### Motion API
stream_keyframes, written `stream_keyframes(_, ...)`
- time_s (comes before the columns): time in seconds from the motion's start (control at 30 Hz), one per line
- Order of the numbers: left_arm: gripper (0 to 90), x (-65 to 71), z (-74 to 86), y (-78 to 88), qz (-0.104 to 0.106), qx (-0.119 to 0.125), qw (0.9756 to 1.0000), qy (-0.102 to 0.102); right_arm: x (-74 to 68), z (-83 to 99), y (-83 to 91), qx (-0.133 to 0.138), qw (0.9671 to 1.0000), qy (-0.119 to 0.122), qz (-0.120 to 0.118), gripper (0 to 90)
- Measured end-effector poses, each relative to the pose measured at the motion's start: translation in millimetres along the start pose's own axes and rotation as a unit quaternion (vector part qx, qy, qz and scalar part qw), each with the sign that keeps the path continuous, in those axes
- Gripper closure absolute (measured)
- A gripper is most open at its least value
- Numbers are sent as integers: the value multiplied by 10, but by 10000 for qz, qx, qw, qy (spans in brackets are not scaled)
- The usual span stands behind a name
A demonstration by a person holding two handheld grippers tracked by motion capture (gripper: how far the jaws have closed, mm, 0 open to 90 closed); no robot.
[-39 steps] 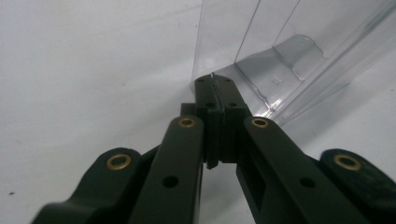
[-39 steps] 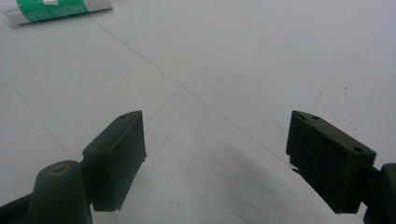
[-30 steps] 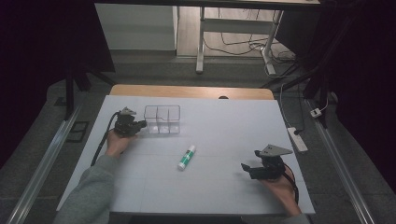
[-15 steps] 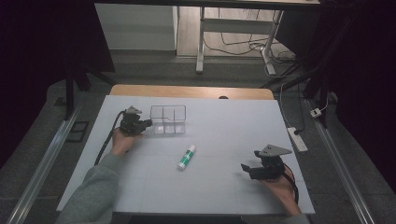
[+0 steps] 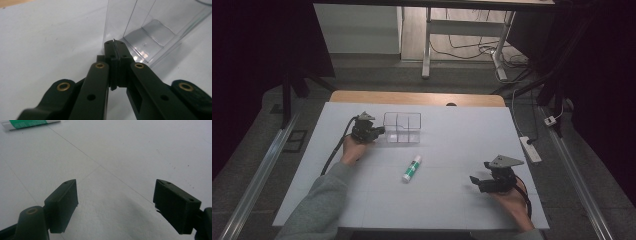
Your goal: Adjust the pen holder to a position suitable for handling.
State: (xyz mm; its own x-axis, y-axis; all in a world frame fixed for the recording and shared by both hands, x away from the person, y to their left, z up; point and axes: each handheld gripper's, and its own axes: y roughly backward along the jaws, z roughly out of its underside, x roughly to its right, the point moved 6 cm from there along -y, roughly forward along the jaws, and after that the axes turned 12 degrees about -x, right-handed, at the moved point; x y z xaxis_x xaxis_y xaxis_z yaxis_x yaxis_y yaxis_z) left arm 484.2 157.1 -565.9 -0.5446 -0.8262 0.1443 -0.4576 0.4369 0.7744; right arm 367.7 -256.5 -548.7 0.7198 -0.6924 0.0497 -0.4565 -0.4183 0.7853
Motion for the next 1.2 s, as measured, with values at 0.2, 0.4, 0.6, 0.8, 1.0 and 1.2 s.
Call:
stream_keyframes(0.2,889,123,-97,-91,80,-20,9999,-110,-4,-1,3,7,10000,4,-10,191)
stream_keyframes(0.4,889,245,-156,-172,141,-74,9996,-227,-8,-7,24,55,9999,-61,-69,191)
stream_keyframes(0.6,889,353,-180,-216,180,-120,9991,-372,-4,-4,28,65,9999,-81,-73,190)
stream_keyframes(0.8,888,387,-202,-248,168,-124,9990,-388,-4,-2,33,59,9999,-62,-58,190)
stream_keyframes(1.0,888,372,-194,-157,133,-127,9989,-434,10,6,62,62,10000,-46,-9,190)
stream_keyframes(1.2,888,467,-171,66,51,0,9979,-644,13,11,58,46,10000,-26,14,190)
